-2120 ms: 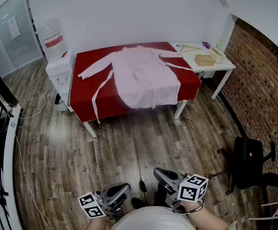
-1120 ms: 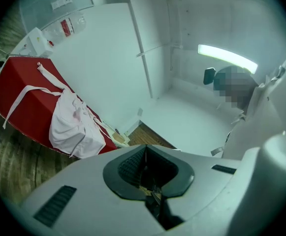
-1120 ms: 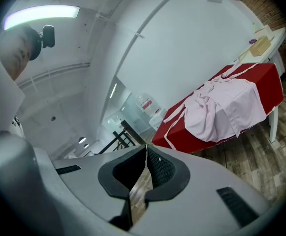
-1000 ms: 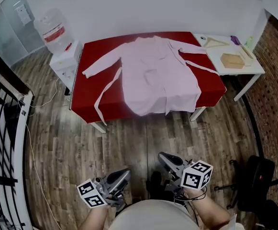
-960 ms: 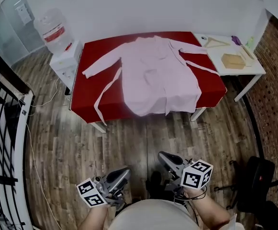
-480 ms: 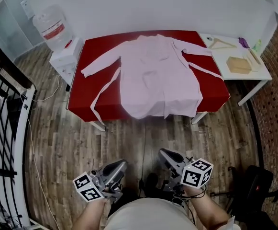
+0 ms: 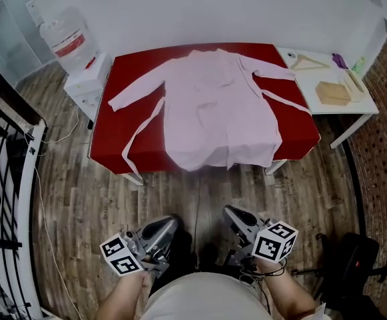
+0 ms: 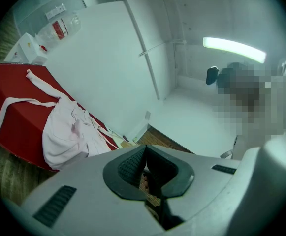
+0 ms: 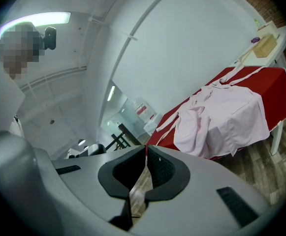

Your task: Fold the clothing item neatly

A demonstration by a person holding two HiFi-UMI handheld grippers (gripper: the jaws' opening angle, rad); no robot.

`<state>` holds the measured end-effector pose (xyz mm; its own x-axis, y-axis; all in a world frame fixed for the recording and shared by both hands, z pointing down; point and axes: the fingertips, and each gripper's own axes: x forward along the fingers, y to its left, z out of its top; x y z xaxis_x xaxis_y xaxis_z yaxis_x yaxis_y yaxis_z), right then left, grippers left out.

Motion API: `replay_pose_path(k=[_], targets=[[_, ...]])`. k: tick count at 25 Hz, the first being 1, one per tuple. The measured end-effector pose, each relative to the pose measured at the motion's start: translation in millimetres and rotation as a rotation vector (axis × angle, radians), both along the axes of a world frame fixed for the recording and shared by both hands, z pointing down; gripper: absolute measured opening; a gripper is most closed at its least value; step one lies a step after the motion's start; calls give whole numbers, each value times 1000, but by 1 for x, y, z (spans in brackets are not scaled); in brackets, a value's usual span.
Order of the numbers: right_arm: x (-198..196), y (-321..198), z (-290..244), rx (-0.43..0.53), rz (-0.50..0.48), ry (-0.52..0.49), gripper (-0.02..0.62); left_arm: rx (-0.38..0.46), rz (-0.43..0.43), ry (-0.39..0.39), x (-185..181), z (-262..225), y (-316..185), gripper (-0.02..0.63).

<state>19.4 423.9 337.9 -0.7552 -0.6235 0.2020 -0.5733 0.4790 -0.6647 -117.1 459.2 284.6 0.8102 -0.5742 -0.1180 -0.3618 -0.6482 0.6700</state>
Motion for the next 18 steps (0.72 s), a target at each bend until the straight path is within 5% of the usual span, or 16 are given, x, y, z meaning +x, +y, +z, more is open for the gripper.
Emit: replay_pose_path(k=[18], targets=[[-29,-123,36,-45,142,185,15,-24,128,-103,-61,39,-177,6]])
